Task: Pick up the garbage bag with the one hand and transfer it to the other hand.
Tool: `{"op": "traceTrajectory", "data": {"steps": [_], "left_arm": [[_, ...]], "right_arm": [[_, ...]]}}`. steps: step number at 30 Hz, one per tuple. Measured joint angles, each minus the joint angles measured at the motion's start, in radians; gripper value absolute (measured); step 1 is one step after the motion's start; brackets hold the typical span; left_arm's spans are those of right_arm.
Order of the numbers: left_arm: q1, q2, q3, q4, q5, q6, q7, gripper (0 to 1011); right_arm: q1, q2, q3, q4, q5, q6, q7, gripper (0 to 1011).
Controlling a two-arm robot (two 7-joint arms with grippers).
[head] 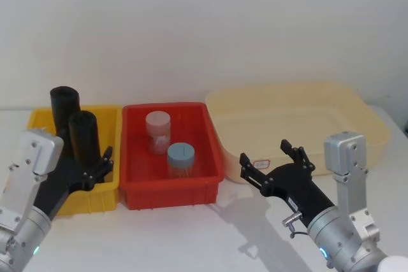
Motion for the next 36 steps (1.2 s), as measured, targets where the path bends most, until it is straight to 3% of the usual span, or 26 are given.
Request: {"op": "traceTrajectory", "data": {"steps": [25, 36], "left_arm": [[0.003, -0.002, -0.001, -0.002, 0.003, -0.001, 0.003, 1000], [0.037, -0.024, -0.016, -0.015, 0.021, -0.015, 0.055, 1000]], "right_arm": [[0.000, 0.000, 0.000, 0.000, 0.000, 0.000, 0.000, 1001], [0.000, 0.000, 0.000, 0.000, 0.000, 0.000, 0.000, 1001]]}}
